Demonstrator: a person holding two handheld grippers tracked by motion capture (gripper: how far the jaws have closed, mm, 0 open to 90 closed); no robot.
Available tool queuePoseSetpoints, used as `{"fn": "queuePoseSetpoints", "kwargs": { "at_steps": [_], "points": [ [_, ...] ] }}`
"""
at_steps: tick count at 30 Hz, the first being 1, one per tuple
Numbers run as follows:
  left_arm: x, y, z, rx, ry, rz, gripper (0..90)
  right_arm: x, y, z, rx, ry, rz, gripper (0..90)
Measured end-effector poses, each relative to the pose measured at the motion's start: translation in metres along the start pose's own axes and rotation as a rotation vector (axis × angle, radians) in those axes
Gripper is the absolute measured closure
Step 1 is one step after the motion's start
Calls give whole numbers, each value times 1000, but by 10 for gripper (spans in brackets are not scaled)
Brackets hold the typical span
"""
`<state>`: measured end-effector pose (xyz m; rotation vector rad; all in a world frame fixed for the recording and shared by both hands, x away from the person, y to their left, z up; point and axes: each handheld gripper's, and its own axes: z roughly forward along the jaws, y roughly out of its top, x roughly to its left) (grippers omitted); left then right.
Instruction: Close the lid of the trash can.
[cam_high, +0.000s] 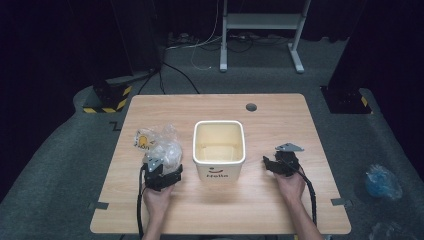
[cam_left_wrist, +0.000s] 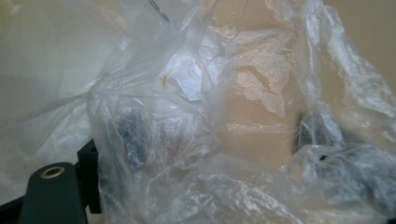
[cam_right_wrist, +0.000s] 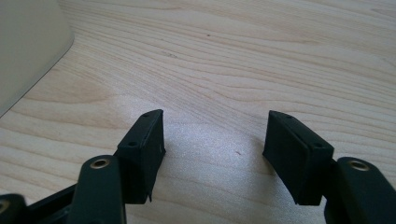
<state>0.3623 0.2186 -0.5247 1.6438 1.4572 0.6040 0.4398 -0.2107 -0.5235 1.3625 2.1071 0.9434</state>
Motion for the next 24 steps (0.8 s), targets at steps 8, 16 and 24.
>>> {"fn": "queuePoseSetpoints", "kwargs": {
  "at_steps": [8,16,24],
  "points": [
    [-1,0,0,2,1,7,173,0,0,0,4,-4,3,341],
    [-3,-1,-2,-2,-6,24,173,0,0,0,5,-11,6,328],
    [-4,-1,-2,7,-1,43,182,0,0,0,5,-9,7,324]
  ]
}}
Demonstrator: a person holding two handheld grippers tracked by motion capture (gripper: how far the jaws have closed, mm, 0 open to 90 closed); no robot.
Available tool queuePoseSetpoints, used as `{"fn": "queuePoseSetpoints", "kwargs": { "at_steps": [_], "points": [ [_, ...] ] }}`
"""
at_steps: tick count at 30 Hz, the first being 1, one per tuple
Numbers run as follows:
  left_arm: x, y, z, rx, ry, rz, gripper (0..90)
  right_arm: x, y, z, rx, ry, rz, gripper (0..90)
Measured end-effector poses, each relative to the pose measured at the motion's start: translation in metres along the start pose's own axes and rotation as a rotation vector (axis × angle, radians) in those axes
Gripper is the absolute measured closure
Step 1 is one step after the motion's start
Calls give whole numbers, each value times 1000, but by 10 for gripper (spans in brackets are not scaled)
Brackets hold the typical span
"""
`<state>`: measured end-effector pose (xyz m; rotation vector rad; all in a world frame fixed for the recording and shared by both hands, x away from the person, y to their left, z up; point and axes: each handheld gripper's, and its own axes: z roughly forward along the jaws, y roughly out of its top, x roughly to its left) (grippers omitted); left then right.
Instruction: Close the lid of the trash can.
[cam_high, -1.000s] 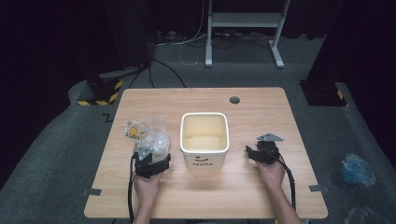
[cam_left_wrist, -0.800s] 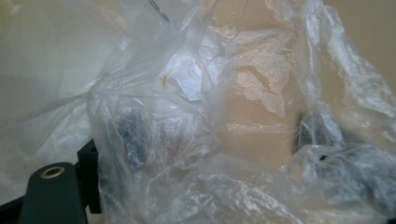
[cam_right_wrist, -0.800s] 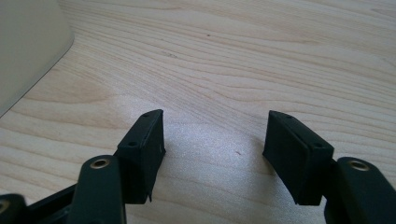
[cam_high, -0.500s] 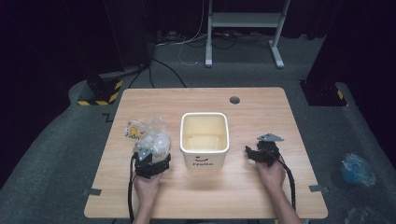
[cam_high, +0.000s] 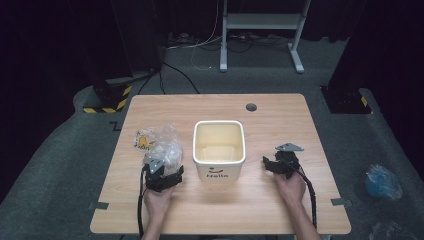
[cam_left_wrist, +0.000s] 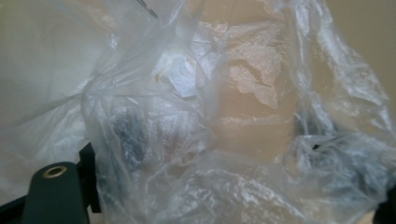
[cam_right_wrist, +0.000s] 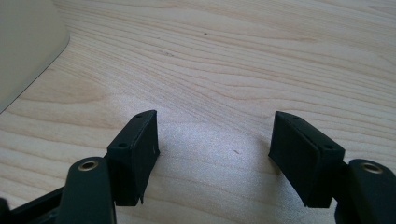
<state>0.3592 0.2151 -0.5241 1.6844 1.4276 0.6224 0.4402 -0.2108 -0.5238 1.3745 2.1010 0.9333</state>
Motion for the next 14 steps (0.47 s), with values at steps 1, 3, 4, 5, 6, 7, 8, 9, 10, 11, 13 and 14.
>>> {"fn": "queuePoseSetpoints", "kwargs": {
  "at_steps": [1,3,4,5,6,7,8,9,10,11,13,14],
  "points": [
    [0,0,0,4,0,5,183,0,0,0,0,0,0,324],
    [0,0,0,7,3,9,187,0,0,0,0,1,0,324],
    [-1,0,1,9,4,7,188,0,0,0,-1,2,0,324],
    [-1,1,1,9,5,5,189,0,0,0,-1,2,0,323],
    [-1,1,1,10,6,3,191,0,0,0,-1,2,0,323],
    [-1,1,1,13,7,6,193,0,0,0,0,2,0,323],
    [-1,1,1,16,8,8,194,0,0,0,-1,3,0,322],
    [-1,1,1,16,9,9,195,0,0,0,0,3,0,322],
    [-1,2,1,17,13,17,197,0,0,0,-1,3,0,322],
    [-1,2,1,18,14,19,197,0,0,0,0,3,-1,322],
    [-1,3,1,17,15,17,198,0,0,0,0,4,-1,322],
    [-1,3,1,17,15,17,199,0,0,0,0,4,-1,322]
  ]
}}
